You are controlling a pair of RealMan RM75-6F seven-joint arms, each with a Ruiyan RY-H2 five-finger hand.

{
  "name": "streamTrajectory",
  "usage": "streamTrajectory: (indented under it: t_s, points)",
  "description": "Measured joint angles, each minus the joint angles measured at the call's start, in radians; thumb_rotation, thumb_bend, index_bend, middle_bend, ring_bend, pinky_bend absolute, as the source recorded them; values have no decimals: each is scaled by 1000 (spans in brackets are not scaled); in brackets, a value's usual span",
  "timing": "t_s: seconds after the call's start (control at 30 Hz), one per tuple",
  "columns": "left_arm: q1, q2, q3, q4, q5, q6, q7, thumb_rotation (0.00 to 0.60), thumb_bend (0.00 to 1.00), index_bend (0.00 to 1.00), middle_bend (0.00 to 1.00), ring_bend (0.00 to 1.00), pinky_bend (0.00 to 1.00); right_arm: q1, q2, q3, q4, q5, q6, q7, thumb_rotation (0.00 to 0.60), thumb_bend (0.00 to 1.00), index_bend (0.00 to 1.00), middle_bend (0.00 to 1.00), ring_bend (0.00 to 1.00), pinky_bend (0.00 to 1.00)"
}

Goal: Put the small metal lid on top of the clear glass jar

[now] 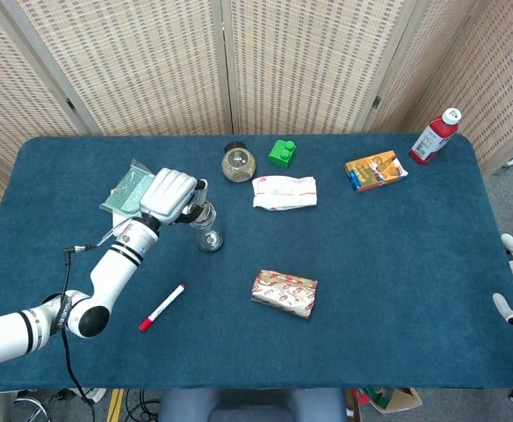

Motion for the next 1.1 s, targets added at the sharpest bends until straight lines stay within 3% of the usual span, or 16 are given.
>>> streamTrajectory:
  t_s: [1.1]
  points:
    - [-22,3,35,-6,-37,9,41,600,486,449,915,871,1000,-11,-6,-1,10,0,9,11,600,305,20,187,78,235]
